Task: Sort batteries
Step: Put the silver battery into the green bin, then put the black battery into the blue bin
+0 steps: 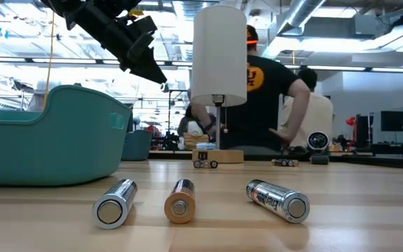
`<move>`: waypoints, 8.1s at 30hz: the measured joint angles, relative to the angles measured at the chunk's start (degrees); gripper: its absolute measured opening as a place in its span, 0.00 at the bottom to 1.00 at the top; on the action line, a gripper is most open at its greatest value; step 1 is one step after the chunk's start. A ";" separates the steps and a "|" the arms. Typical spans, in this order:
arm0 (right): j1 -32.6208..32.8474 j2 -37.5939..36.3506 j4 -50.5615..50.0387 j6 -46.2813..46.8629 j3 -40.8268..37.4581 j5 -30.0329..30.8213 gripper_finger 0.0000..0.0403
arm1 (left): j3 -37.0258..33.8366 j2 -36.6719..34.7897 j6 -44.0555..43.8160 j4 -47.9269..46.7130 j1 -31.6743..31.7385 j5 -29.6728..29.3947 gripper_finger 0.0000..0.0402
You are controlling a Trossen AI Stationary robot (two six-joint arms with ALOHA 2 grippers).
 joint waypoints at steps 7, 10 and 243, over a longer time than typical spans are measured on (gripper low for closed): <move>0.05 1.47 -0.11 1.87 -0.21 -0.49 0.58 | 0.00 0.00 0.64 1.02 0.00 -0.01 0.34; 0.05 1.98 -0.54 2.28 -0.19 -0.54 0.58 | 0.02 0.00 0.86 1.13 0.00 0.00 0.34; -48.69 -47.55 84.96 -95.58 -55.16 10.35 0.46 | -6.84 -4.80 -22.96 -62.03 -11.08 10.44 0.37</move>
